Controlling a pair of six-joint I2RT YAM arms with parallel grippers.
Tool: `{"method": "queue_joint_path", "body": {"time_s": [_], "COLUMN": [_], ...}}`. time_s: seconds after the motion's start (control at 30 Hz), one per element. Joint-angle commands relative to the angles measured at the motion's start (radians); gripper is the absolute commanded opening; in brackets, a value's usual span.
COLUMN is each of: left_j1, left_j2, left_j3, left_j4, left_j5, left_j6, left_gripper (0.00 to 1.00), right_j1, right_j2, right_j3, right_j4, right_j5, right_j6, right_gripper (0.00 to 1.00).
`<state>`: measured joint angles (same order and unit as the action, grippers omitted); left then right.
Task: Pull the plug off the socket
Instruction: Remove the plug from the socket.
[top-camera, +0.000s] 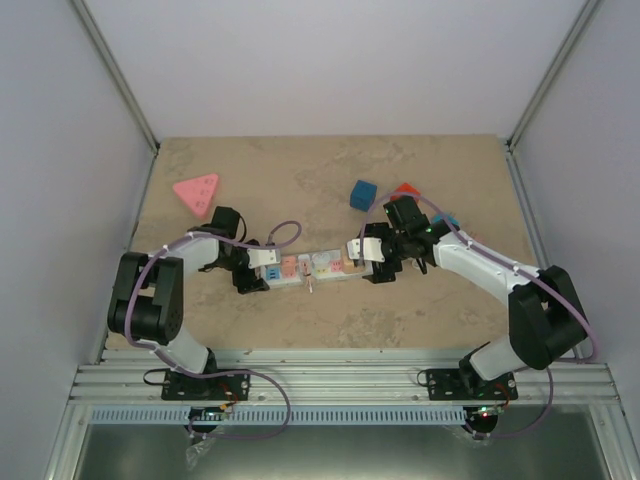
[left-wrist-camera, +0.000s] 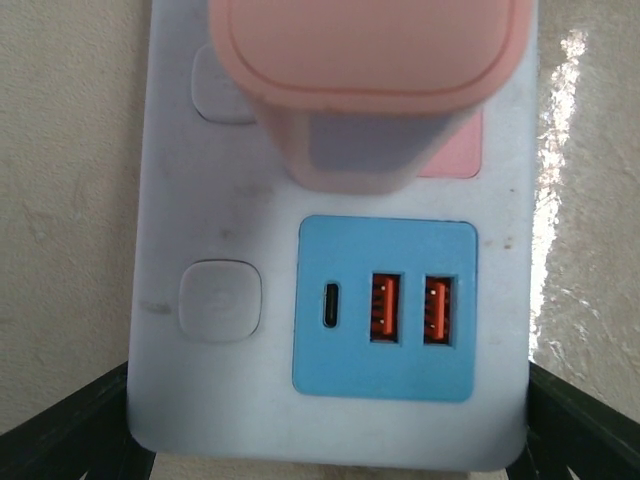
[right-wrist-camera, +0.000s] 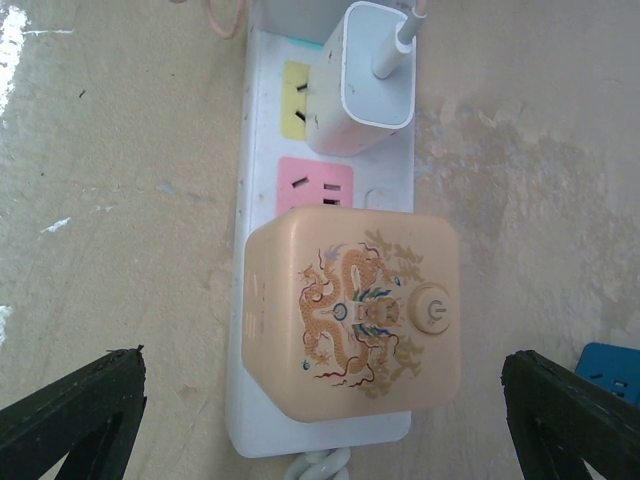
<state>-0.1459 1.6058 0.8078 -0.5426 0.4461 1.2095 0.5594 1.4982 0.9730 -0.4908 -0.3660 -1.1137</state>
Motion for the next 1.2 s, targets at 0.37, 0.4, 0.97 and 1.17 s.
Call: {"method": "queue_joint_path", "body": {"time_s": [0.37,0.4,0.97,1.17], "left_j1": [-0.010,-0.013,-0.060,-0.061], "left_j2": [0.026,0.030,0.129,0.141], "left_j3": [0.055,0.058,0.140,0.144], "left_j4": [-0.026,-0.026,-0.104,-0.106], "left_j5": [0.021,0.018,0.058,0.059], "left_j6": [0.044,0.043,0.034,0.010], "left_gripper": [1.00,1.00,0.73,0.48], "right_j1": [0.005,0.005,0.006,0.005], "right_j2": [-0.054,-0.054,-0.014,-0.008], "right_j3": [-0.010,-0.009,0.031,0.032], "right_j4": [0.035,0.034,0.004,0.002], "right_j5": [0.015,0.017,0.027,0.033], "right_j6": [0.029,0.029,0.027,0.022], "right_gripper": [0.98,0.98,0.98,0.98]}}
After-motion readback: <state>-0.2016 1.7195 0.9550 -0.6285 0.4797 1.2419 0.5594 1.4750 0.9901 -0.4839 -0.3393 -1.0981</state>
